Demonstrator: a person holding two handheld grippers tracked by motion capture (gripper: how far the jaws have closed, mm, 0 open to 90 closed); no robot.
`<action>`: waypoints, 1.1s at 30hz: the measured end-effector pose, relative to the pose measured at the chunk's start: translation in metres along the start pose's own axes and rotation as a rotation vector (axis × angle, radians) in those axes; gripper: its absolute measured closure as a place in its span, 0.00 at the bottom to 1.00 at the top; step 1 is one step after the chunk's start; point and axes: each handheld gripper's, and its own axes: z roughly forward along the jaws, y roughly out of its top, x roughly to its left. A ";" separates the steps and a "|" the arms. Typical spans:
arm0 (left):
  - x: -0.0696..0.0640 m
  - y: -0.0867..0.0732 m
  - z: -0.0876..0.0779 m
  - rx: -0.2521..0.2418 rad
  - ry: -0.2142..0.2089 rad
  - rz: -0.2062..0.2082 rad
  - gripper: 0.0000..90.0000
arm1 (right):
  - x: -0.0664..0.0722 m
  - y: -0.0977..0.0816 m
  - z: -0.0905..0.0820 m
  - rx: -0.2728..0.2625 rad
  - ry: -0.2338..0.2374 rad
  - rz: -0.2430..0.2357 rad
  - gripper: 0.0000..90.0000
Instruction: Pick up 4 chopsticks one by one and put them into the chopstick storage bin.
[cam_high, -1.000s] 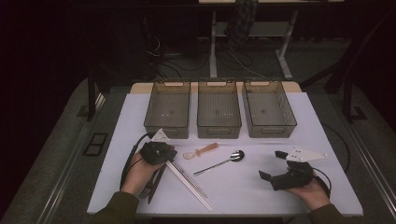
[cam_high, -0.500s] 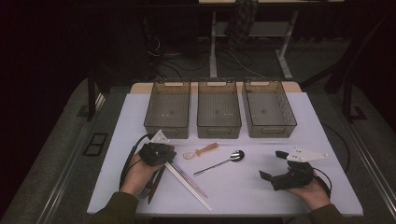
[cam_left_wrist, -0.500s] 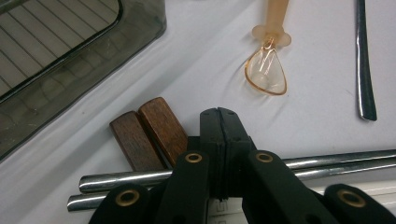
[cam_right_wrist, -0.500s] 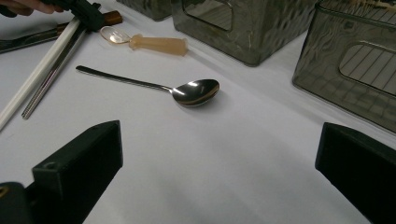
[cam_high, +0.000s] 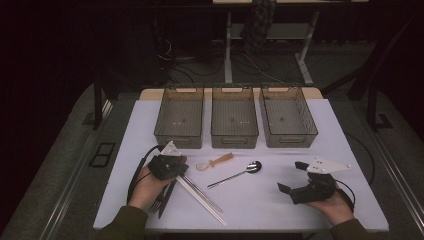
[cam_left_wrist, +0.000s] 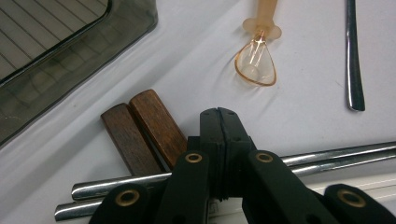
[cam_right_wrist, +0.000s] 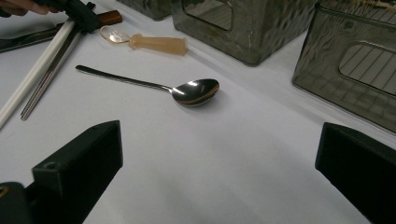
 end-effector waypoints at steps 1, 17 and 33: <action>0.000 0.000 0.000 0.001 -0.001 0.001 0.99 | 0.000 0.000 0.000 0.000 -0.001 -0.001 0.00; -0.001 -0.003 -0.004 0.002 -0.019 0.000 0.99 | 0.000 0.000 0.000 0.000 -0.002 0.001 0.00; -0.001 -0.007 -0.008 0.004 -0.027 -0.008 0.99 | -0.001 0.000 -0.001 0.000 -0.003 0.000 0.00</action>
